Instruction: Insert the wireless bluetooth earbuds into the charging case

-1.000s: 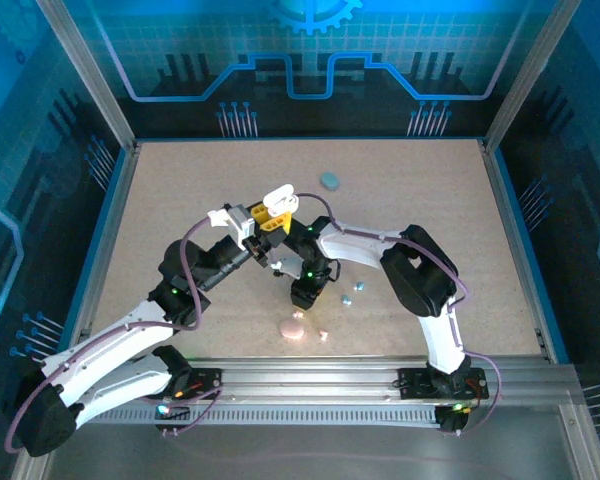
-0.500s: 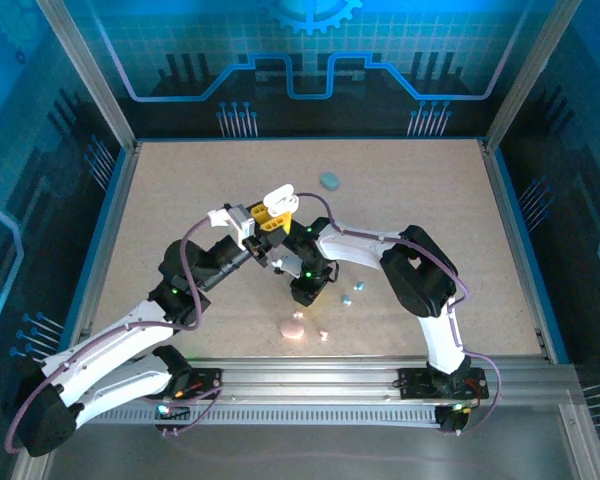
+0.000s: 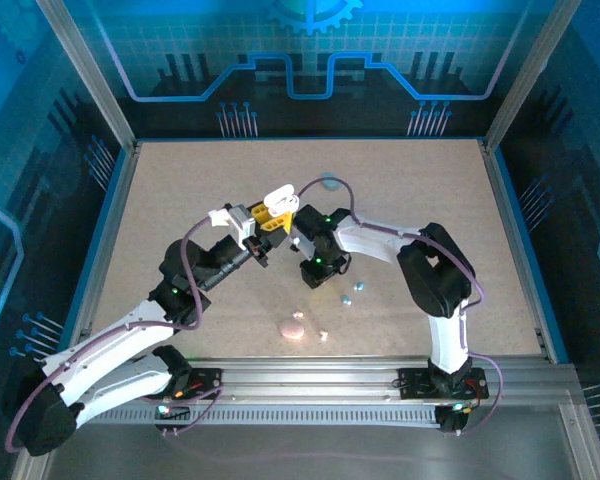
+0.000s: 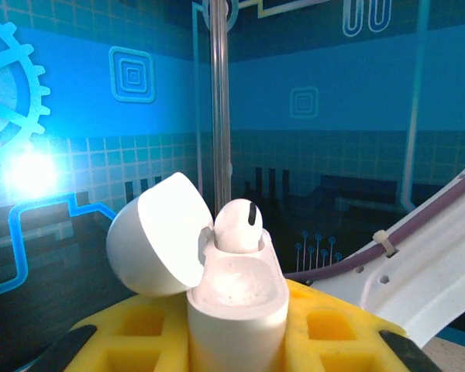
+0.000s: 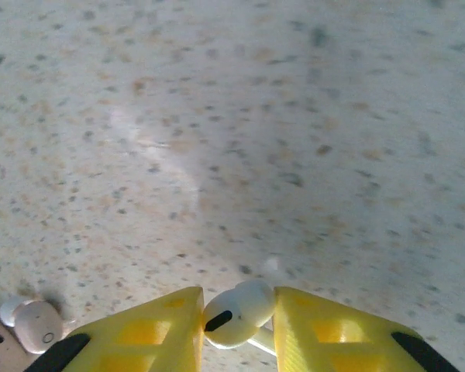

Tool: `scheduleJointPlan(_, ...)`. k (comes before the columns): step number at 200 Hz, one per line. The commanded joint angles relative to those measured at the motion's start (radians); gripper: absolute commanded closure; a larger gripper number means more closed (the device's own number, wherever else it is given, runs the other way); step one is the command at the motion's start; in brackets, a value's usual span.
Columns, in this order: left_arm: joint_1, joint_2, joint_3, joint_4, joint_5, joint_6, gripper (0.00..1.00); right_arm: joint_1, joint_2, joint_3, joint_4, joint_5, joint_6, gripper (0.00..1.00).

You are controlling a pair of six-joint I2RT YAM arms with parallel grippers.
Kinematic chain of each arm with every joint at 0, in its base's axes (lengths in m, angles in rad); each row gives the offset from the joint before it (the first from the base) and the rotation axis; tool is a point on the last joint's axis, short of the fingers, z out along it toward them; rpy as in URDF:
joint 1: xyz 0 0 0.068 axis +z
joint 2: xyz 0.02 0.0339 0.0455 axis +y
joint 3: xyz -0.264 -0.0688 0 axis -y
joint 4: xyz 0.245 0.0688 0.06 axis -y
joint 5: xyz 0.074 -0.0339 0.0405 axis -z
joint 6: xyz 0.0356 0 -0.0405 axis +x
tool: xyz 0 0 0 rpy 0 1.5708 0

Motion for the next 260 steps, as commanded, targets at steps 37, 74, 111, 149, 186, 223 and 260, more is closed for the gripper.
scheduleJointPlan(37, -0.006, 0.005, 0.020, 0.019, -0.002, -0.007, 0.77, -0.121, -0.073, -0.119, 0.117, -0.040, 0.239, 0.70)
scheduleJointPlan(74, -0.007, 0.015, 0.026, 0.022, 0.004, -0.010, 0.77, -0.136, -0.063, -0.125, 0.104, -0.069, 0.247, 0.61)
scheduleJointPlan(111, -0.007, 0.020, 0.025, 0.026, 0.004, -0.011, 0.77, -0.136, -0.081, -0.125, 0.050, -0.056, 0.221, 0.57)
scheduleJointPlan(149, -0.006, 0.026, 0.024, 0.029, 0.005, -0.013, 0.77, -0.134, -0.098, -0.134, 0.011, -0.083, 0.206, 0.57)
scheduleJointPlan(186, -0.006, 0.038, 0.027, 0.042, 0.012, -0.022, 0.77, -0.123, -0.087, -0.134, -0.004, -0.096, 0.198, 0.57)
scheduleJointPlan(223, -0.008, 0.042, 0.027, 0.044, 0.014, -0.023, 0.77, -0.114, -0.088, -0.118, -0.010, -0.125, 0.195, 0.58)
scheduleJointPlan(260, -0.007, 0.040, 0.027, 0.042, 0.011, -0.022, 0.77, -0.109, -0.131, -0.107, -0.010, -0.065, 0.186, 0.58)
